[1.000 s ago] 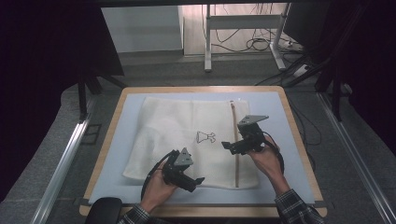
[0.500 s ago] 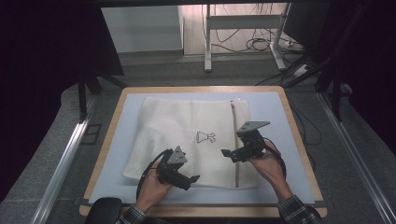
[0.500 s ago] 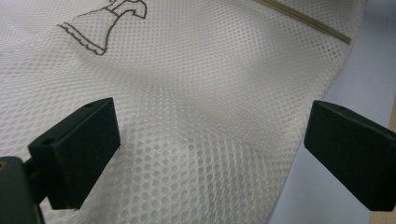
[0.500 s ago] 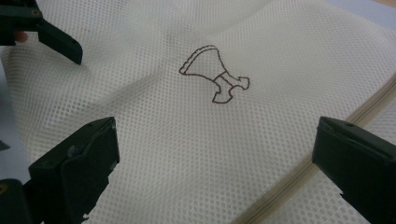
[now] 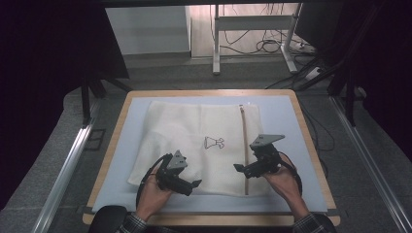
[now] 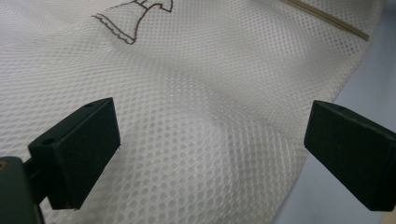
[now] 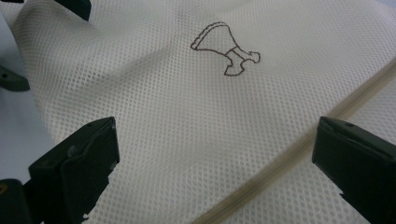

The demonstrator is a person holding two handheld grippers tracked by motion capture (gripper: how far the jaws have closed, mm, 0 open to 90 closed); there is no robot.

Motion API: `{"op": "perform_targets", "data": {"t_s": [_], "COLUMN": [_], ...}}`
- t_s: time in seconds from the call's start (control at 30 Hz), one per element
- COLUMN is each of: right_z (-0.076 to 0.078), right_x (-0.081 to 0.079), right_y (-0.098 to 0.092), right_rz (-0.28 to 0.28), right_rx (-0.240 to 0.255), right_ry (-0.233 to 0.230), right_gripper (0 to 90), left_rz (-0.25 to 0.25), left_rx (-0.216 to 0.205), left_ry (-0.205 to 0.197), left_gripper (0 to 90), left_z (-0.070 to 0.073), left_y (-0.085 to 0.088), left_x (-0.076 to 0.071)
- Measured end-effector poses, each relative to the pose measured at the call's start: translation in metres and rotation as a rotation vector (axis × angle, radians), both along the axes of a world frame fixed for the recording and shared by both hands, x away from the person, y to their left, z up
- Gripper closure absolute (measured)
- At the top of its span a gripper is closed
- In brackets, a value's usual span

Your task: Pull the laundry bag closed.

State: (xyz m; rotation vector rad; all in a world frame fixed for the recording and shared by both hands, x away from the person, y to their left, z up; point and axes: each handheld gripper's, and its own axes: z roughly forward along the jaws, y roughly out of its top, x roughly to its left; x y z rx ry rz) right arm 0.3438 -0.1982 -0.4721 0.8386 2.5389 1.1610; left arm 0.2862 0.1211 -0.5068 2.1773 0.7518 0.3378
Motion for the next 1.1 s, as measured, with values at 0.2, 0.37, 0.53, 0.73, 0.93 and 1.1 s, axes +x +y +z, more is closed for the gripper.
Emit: {"op": "perform_targets", "data": {"t_s": [0.2,0.37,0.53,0.73,0.93,1.1], "right_z": [0.0,0.002,0.002,0.001,0.002,0.002], "right_x": [-0.012,-0.021,-0.029,-0.038,-0.048,-0.054], "right_y": [-0.01,-0.019,-0.028,-0.038,-0.045,-0.053], "right_rz": [-0.014,-0.03,-0.04,-0.056,-0.067,-0.078], "right_rx": [0.006,0.01,0.024,0.029,0.017,0.021], "right_ry": [-0.024,-0.039,-0.044,-0.057,-0.072,-0.08], "right_gripper": [0.0,0.0,0.0,0.0,0.0,0.0], "left_rz": [0.011,0.025,0.037,0.053,0.078,0.097], "left_rx": [0.002,0.005,0.004,0.014,0.002,-0.007], "left_ry": [-0.003,-0.015,-0.022,-0.035,-0.033,-0.039], "left_gripper": [3.2,3.1,3.1,3.0,3.1,3.0], "left_z": [0.001,0.003,0.005,0.007,0.009,0.009], "left_y": [0.005,0.012,0.018,0.026,0.039,0.048], "left_x": [-0.002,-0.005,-0.009,-0.014,-0.016,-0.019]}}
